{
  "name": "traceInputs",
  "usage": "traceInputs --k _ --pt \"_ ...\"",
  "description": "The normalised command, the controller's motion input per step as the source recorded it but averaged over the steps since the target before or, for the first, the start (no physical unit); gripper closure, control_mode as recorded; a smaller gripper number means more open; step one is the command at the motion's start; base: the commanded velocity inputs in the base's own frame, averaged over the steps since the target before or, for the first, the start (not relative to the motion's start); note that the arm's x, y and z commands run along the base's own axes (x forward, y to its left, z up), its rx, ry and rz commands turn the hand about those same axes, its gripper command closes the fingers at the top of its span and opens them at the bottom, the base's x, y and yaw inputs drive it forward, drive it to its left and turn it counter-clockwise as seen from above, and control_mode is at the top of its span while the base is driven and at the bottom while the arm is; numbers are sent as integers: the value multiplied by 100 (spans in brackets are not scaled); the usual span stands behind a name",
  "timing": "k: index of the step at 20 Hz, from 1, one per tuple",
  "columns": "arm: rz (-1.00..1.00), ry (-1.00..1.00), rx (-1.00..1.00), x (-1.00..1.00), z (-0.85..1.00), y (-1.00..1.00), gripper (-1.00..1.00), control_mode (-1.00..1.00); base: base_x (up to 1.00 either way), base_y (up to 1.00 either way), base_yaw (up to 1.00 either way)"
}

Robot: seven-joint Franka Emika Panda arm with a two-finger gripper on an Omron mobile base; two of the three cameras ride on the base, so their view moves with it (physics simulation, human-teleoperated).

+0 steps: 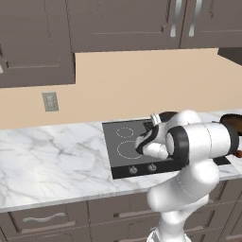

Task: Place both pans onto different burners. Then place the tomato and the chicken drumstick on different pans.

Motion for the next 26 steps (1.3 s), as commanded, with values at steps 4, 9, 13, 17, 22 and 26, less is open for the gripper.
traceInputs --k 4,9,13,17,22,26 --pt "0 -20 0 -25 58 20 -100 -100 0 0 0" --pt "0 -13 0 -30 60 1 -100 -100 0 0 0" --pt "0 -6 2 -34 61 -2 -100 -100 0 0 0" --pt "2 -3 1 -38 60 -6 -100 -100 0 0 0" --pt "1 -2 -1 -36 49 -3 -100 -100 0 0 0" --pt "0 -1 -2 -33 25 0 -100 -100 0 0 0"
